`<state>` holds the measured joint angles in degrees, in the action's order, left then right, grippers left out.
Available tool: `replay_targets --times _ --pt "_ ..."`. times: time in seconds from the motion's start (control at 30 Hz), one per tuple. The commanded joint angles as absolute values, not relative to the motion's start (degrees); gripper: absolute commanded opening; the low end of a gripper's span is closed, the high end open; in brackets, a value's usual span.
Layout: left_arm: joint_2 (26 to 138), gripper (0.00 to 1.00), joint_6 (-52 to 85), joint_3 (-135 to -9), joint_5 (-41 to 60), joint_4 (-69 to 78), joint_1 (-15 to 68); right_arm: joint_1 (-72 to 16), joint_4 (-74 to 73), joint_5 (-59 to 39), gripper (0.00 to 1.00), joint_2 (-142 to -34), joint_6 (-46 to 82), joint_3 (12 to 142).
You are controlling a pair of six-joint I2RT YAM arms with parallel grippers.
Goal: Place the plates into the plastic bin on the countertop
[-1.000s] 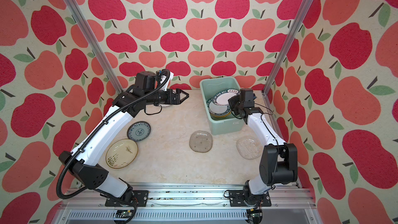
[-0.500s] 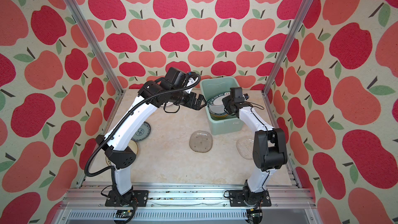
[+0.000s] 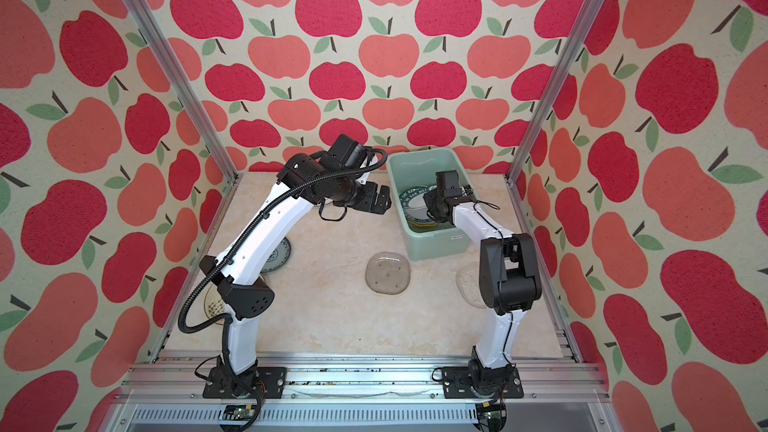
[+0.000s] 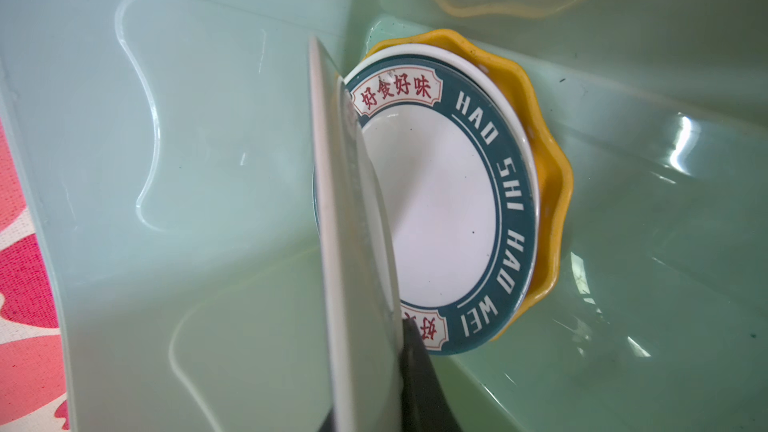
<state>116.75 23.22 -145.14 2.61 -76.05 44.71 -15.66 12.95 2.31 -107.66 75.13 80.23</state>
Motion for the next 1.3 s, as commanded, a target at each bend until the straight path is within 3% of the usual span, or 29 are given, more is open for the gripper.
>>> replay_targets --times 0.0,0.2,0.57,0.7,0.83,1.27 --pt "117.5 0.99 29.1 -145.2 -2.7 -81.1 47.4 -15.1 12.4 3.1 0.01 -109.1 76.8 82.0" --pt "117.2 0.99 37.1 -144.5 -5.2 -82.0 51.5 -14.9 11.5 2.7 0.04 -110.5 78.2 82.0" --pt "113.6 0.99 37.4 -138.8 8.1 -74.1 51.9 -14.5 10.6 1.8 0.04 -111.4 80.2 81.1" --pt "111.0 0.99 37.1 -135.6 4.9 -71.7 52.6 -14.6 10.3 2.0 0.03 -111.6 80.2 80.9" --pt "108.9 0.99 36.0 -132.4 8.4 -68.3 52.3 -14.6 10.3 1.5 0.05 -112.3 80.9 80.8" --pt "106.5 0.99 30.8 -129.7 13.6 -63.0 51.6 -14.8 18.8 0.5 0.44 -114.4 76.2 86.8"
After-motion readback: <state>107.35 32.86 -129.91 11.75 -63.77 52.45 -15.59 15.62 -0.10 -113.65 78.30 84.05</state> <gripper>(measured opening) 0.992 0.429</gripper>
